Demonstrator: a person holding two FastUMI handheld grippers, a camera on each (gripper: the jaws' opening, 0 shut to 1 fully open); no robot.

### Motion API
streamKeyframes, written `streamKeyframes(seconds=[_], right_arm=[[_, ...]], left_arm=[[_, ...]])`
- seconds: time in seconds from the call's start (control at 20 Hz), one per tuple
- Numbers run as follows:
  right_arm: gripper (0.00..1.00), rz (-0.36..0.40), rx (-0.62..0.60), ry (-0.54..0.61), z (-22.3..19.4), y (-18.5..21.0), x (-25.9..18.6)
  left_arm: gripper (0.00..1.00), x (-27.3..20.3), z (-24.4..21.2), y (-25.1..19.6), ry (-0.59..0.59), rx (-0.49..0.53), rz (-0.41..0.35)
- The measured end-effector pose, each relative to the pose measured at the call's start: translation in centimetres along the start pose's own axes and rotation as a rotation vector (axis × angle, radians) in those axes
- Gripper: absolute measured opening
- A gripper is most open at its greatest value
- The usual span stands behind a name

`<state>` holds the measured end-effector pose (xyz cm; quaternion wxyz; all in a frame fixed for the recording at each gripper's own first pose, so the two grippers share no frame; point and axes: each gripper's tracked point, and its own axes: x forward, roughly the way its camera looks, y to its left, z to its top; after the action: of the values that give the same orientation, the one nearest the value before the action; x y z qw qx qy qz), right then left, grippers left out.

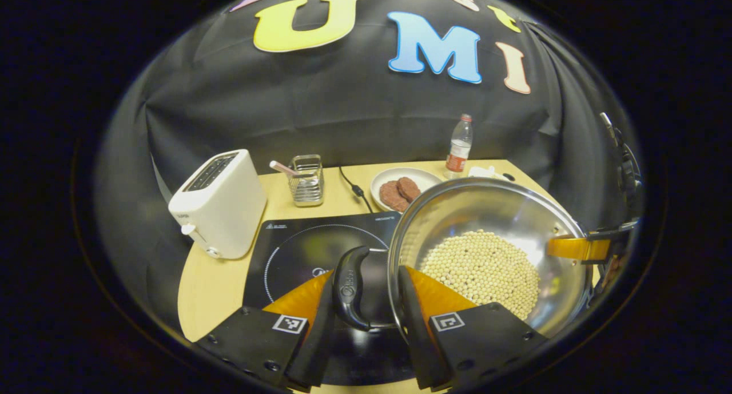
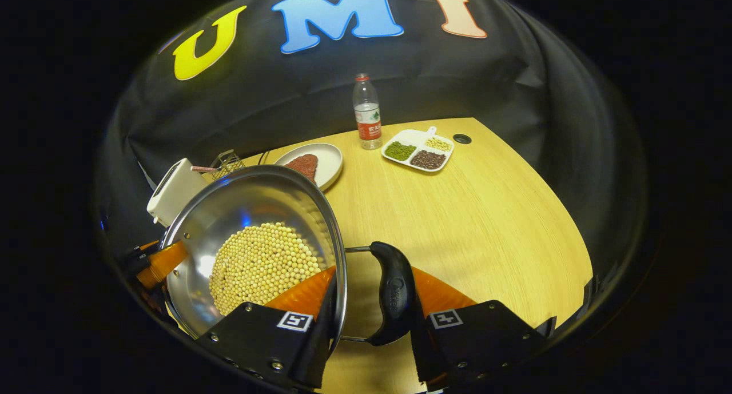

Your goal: First push the handle of the pot to place it horizontally, then grasp the pot with both hands and set it on the induction cooktop.

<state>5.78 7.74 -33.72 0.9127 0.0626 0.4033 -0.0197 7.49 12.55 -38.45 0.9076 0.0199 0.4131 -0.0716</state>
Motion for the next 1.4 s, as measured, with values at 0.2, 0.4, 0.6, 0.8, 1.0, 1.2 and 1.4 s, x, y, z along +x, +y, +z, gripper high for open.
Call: streamKeyframes(seconds=[0.2,0.4,0.6,0.8,1.0,1.2,1.4], right_arm=[[0.60,0.018,-0.020,0.010,0.2,2.7,1.1],[0.59,0.026,-0.036,0.021,0.2,5.0,2.0],[0.60,0.038,-0.042,0.032,0.4,7.2,2.7],[0.60,0.048,-0.044,0.042,0.4,9.5,3.3],[0.59,0.067,-0.045,0.026,0.8,11.8,4.1],[0.60,0.069,-0.057,0.026,0.9,13.8,4.8],[0.60,0.074,-0.061,0.031,0.6,15.7,5.7]], left_arm=[[0.61,0.2,-0.1,3.2,0.010,-0.016,0.029],[0.61,0.8,-0.4,5.7,0.024,-0.037,0.045],[0.61,1.1,-0.6,8.1,0.026,-0.050,0.062],[0.61,1.3,-0.3,10.8,0.018,-0.056,0.077],[0.64,1.4,0.2,12.8,-0.005,-0.064,0.092],[0.61,2.2,-0.3,15.7,-0.002,-0.083,0.103],[0.61,2.9,-0.5,17.8,-0.001,-0.088,0.113]])
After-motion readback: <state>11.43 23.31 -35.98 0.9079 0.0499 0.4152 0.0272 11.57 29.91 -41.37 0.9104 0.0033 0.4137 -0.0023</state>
